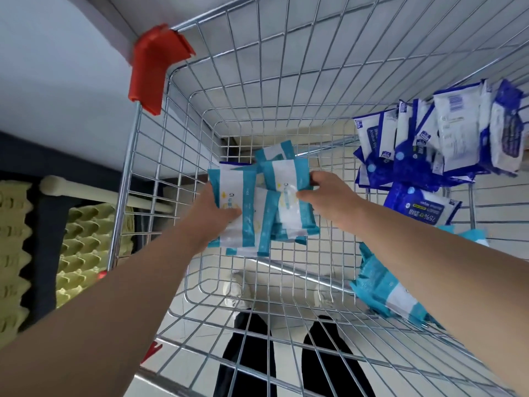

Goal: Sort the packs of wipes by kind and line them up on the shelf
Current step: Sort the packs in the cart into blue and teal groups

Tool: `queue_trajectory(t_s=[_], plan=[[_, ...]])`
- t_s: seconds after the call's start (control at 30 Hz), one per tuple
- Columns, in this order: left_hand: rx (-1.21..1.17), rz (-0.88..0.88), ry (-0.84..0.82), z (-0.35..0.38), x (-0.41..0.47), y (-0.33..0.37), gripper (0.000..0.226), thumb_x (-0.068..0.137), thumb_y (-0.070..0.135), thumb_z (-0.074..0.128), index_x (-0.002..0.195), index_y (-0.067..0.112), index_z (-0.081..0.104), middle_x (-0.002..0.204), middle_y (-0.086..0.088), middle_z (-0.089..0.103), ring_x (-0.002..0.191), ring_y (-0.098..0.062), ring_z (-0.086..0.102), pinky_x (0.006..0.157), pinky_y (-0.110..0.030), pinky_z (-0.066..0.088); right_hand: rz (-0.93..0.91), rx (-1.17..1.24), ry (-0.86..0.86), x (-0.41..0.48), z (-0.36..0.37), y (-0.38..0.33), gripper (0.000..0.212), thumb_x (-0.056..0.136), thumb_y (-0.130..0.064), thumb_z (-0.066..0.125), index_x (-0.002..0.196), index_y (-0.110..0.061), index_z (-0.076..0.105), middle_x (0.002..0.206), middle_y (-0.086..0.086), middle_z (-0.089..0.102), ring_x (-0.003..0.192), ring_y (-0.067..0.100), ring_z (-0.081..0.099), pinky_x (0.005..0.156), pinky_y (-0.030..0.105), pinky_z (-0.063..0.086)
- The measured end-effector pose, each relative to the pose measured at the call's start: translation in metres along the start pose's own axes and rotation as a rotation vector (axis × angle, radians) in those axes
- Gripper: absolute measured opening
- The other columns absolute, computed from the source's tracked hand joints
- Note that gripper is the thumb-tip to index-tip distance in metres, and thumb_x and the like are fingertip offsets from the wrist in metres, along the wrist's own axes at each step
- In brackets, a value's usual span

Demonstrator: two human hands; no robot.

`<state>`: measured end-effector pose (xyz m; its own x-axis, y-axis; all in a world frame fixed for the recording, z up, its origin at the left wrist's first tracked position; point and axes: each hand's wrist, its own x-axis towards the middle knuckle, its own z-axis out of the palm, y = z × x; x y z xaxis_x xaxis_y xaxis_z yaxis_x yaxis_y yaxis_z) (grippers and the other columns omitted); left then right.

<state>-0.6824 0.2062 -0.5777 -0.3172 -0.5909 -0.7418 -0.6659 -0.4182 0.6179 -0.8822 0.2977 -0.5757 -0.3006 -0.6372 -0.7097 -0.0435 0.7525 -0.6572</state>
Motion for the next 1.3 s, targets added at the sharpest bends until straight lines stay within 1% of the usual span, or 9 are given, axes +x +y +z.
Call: queue_trajectory(t_s=[0.1,0.23,0.33,0.43,0.57,0.8,0.93,1.1,1.3], plan=[[0.162,-0.033,0.098,0.007,0.006,-0.014,0.051,0.081,0.005,0.072,0.124,0.014,0.046,0.107,-0.007,0.066,0.099,-0.026,0.064,0.076,-0.036,0.053,-0.014,0.013,0.025,0.002,0.009,0.002,0.026,0.091,-0.001,0.052,0.115,-0.008,0.06,0.11,0.022,0.064,0.1,0.042,0.063,0.08,0.053,0.054],[0.337,-0.034,0.222,0.016,0.0,-0.015,0.063,0.073,0.015,0.082,0.122,0.021,0.043,0.099,0.0,0.064,0.09,-0.023,0.064,0.076,-0.04,0.056,-0.069,-0.049,0.047,0.013,0.019,0.001,0.026,0.091,-0.007,0.054,0.116,-0.005,0.06,0.102,0.018,0.066,0.077,0.025,0.062,0.059,0.032,0.051],[0.405,-0.071,0.261,0.017,-0.003,-0.008,0.06,0.073,0.017,0.082,0.115,0.016,0.038,0.089,0.002,0.057,0.083,-0.021,0.06,0.065,-0.034,0.051,-0.067,-0.042,0.005,0.02,0.025,-0.002,0.027,0.092,-0.006,0.056,0.119,-0.008,0.058,0.102,0.016,0.065,0.08,0.024,0.062,0.065,0.035,0.055],[0.514,-0.073,0.221,0.012,-0.002,-0.006,0.044,0.076,0.022,0.08,0.11,0.012,0.052,0.094,-0.003,0.065,0.083,-0.02,0.063,0.065,-0.033,0.052,-0.04,-0.052,-0.033,0.023,0.025,-0.005,0.029,0.09,-0.004,0.058,0.119,-0.008,0.058,0.107,0.015,0.066,0.086,0.027,0.065,0.072,0.036,0.056],[0.437,-0.063,0.157,0.011,0.0,-0.014,0.035,0.077,0.021,0.079,0.107,0.013,0.061,0.098,-0.004,0.069,0.089,-0.023,0.066,0.081,-0.04,0.056,0.008,-0.002,-0.063,0.02,0.014,0.001,0.035,0.086,0.001,0.061,0.12,-0.006,0.053,0.109,0.012,0.064,0.095,0.028,0.065,0.077,0.037,0.057],[0.175,-0.198,-0.033,0.028,0.007,-0.034,0.05,0.07,0.012,0.084,0.113,0.011,0.059,0.104,-0.008,0.069,0.09,-0.022,0.067,0.061,-0.026,0.05,0.109,-0.011,-0.159,0.0,0.01,0.028,0.033,0.082,0.004,0.06,0.113,-0.007,0.06,0.106,0.013,0.066,0.098,0.027,0.064,0.089,0.041,0.053],[0.124,-0.222,-0.119,0.031,0.004,-0.033,0.051,0.07,0.01,0.083,0.114,0.012,0.058,0.103,-0.005,0.069,0.093,-0.021,0.065,0.066,-0.027,0.049,0.14,0.089,-0.191,-0.006,0.009,0.033,0.035,0.082,0.002,0.062,0.115,-0.009,0.06,0.102,0.011,0.068,0.088,0.023,0.064,0.068,0.03,0.048],[0.03,-0.085,-0.117,0.031,-0.008,-0.003,0.03,0.081,0.001,0.072,0.106,0.012,0.06,0.093,-0.001,0.068,0.083,-0.016,0.063,0.064,-0.026,0.045,0.141,0.154,-0.177,-0.018,-0.025,0.026,0.032,0.086,0.004,0.06,0.112,-0.014,0.056,0.099,0.006,0.068,0.084,0.019,0.066,0.062,0.028,0.05],[0.032,-0.016,-0.279,0.072,-0.033,0.048,0.023,0.086,0.007,0.068,0.105,0.018,0.061,0.104,-0.003,0.07,0.097,-0.021,0.065,0.081,-0.032,0.053,0.213,0.106,-0.201,-0.066,-0.109,0.041,0.032,0.086,0.006,0.059,0.113,-0.009,0.061,0.1,0.012,0.072,0.089,0.029,0.07,0.078,0.04,0.057]])
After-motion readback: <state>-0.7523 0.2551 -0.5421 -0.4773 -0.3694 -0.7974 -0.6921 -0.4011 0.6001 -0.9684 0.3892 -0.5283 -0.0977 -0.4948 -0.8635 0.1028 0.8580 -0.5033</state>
